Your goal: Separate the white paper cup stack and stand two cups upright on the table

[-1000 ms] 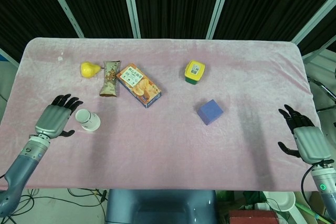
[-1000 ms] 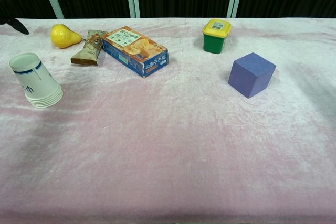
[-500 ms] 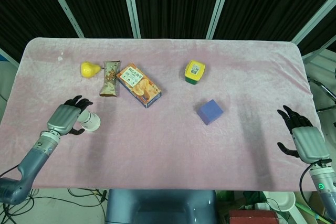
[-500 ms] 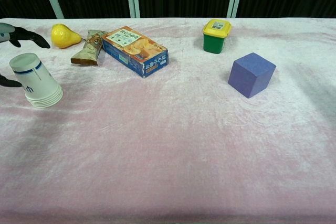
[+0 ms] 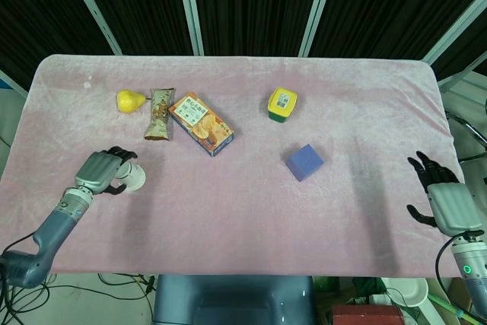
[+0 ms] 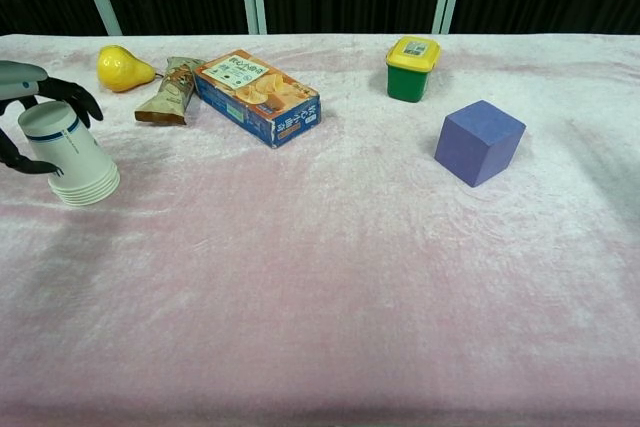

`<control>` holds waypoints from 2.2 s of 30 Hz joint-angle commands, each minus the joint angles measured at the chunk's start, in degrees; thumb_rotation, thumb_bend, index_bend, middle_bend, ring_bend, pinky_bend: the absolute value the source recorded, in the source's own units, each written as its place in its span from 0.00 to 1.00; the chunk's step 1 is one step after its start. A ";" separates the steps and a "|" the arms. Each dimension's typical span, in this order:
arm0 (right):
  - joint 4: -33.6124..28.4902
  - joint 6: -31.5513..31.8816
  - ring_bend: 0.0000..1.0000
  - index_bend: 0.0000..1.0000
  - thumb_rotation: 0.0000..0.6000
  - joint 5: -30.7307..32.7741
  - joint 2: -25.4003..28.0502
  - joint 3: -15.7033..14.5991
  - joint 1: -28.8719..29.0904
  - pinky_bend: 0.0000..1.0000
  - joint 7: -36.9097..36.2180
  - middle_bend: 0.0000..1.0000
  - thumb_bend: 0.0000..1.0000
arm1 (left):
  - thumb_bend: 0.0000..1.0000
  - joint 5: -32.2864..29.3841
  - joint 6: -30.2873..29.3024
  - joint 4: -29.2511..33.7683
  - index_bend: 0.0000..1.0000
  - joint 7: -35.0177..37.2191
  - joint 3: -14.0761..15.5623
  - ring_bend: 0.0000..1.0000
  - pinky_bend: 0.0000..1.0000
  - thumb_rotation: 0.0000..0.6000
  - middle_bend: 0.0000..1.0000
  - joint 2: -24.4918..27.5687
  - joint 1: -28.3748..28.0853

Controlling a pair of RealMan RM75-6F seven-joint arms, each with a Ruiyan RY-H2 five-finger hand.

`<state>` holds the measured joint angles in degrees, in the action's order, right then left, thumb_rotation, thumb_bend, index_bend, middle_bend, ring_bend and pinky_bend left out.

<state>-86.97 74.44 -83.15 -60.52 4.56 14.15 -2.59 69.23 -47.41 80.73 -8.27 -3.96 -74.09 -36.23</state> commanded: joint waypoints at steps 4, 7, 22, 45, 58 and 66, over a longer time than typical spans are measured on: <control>-0.06 -0.12 0.10 0.05 1.00 0.18 -0.01 0.08 -0.04 0.18 0.04 0.00 0.17 | 0.28 0.64 0.54 -0.90 0.27 0.68 0.30 0.19 0.37 1.00 0.30 -0.35 -0.29; -0.14 -0.37 0.10 0.05 1.00 0.34 0.01 0.10 0.00 0.18 -0.02 0.00 0.17 | 0.29 1.05 0.30 -0.89 0.29 0.83 0.25 0.23 0.41 1.00 0.33 -0.52 -0.40; -2.06 0.55 0.10 0.05 1.00 -0.53 2.30 1.08 0.27 0.18 -1.68 0.00 0.17 | 0.40 -1.92 -1.12 2.93 0.54 -3.20 -1.28 0.43 0.64 1.00 0.56 0.26 -1.17; -1.25 4.92 0.10 0.07 1.00 -3.94 3.94 6.74 4.40 0.18 -12.54 0.00 0.17 | 0.41 -17.26 4.41 23.41 0.58 45.05 -23.47 0.44 0.62 1.00 0.56 -0.53 -4.37; 5.80 4.48 0.10 0.15 1.00 -7.96 -0.34 8.81 10.45 0.18 -27.83 0.00 0.17 | 0.41 -17.47 27.40 16.04 0.56 63.32 -31.52 0.43 0.62 1.00 0.54 -4.69 -6.95; 4.93 0.89 0.10 0.25 1.00 -10.05 -1.75 9.35 15.99 0.18 -28.17 0.00 0.17 | 0.41 -17.01 30.58 13.18 0.56 63.67 -33.26 0.42 0.61 1.00 0.54 -7.57 -9.30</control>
<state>-81.62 75.65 -92.88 -61.92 13.76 29.69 -30.62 52.29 -17.00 94.09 55.42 -37.11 -81.48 -45.35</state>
